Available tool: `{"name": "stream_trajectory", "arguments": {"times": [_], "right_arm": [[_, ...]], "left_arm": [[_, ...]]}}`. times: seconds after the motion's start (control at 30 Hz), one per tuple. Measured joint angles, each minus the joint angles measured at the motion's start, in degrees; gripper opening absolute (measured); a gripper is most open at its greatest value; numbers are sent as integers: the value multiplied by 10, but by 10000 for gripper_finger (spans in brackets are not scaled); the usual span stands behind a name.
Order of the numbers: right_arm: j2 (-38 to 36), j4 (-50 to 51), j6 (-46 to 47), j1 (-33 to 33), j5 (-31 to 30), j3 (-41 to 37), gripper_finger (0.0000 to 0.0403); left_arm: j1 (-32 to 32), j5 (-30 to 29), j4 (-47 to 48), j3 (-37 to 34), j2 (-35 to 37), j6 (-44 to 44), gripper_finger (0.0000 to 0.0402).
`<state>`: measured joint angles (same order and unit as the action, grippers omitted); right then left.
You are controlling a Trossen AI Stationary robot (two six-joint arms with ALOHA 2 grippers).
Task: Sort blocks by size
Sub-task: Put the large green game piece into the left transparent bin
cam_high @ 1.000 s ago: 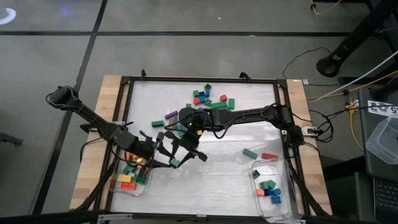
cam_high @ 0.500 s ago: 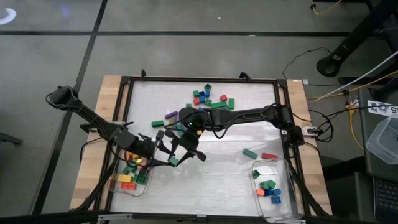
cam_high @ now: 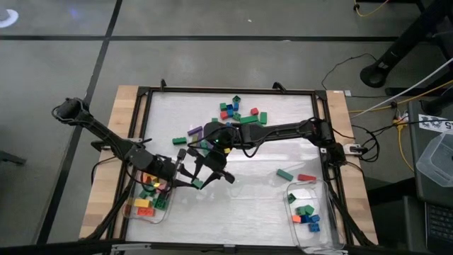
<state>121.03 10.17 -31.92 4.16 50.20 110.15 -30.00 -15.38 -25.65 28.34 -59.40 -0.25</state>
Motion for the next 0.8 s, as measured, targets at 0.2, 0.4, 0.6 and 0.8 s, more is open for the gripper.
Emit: {"name": "stream_trajectory", "arguments": {"times": [0.2, 0.4, 0.6, 0.8], "right_arm": [[0, 0, 0, 0, 2, 0, 154], [0, 1, 0, 0, 2, 0, 154], [0, 2, 0, 2, -3, 0, 154], [0, 1, 7, 12, -42, 0, 181]], "left_arm": [[0, -1, 0, 0, 0, 3, 67], [0, -1, 1, 0, 0, 3, 67], [0, -1, 2, 0, 0, 2, 69], [0, -2, 4, 0, 0, 1, 68]]}}
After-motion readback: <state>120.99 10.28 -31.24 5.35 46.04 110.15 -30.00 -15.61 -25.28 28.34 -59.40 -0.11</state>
